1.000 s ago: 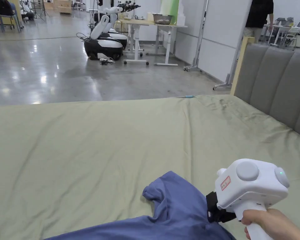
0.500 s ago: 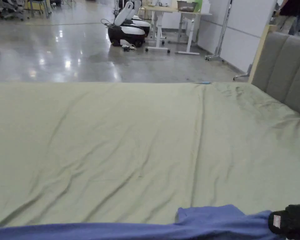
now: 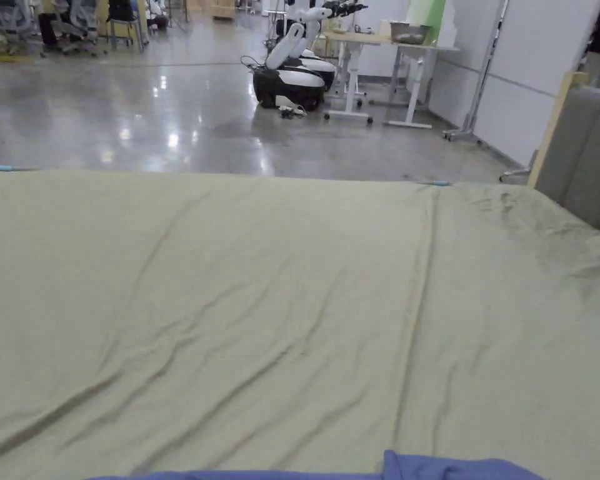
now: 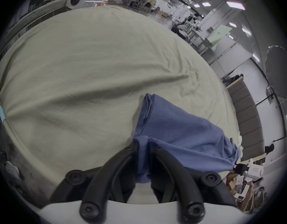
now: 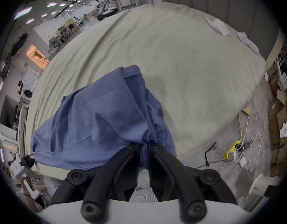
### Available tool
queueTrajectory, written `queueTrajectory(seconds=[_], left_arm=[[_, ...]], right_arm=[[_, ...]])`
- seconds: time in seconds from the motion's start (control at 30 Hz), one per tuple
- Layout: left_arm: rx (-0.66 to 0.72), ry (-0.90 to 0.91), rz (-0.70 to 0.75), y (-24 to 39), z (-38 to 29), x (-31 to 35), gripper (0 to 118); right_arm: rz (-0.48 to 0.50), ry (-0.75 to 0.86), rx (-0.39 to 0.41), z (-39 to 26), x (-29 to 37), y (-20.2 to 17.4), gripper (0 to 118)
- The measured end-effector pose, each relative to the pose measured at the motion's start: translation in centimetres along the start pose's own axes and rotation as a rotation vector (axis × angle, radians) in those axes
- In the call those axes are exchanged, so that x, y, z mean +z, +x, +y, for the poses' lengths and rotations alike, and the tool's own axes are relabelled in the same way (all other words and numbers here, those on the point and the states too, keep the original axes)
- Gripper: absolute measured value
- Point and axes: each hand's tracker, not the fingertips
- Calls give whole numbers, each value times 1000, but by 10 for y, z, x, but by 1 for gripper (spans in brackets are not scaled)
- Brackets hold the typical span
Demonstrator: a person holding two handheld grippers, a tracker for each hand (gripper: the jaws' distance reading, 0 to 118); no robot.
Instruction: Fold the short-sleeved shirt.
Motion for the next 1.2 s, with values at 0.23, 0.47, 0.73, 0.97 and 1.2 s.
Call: queueTrajectory(seconds=[0.23, 0.47, 0.73, 0.97, 1.2], left_arm=[[100, 62, -195, 10, -2, 49, 46], [63, 90, -136, 11, 5, 80, 1], [93, 108, -92, -19, 24, 79, 2], [-25, 166, -78, -20, 28, 119, 19], [100, 187, -123, -34, 26, 109, 0]], right_arm=[[194, 225, -25, 1, 74, 7, 49], [238, 247, 114, -12, 108, -22, 3], [308, 168, 59, -15, 90, -38, 3], [260, 160, 74, -3, 84, -41, 3], [317, 124, 70, 3, 79, -49, 3]])
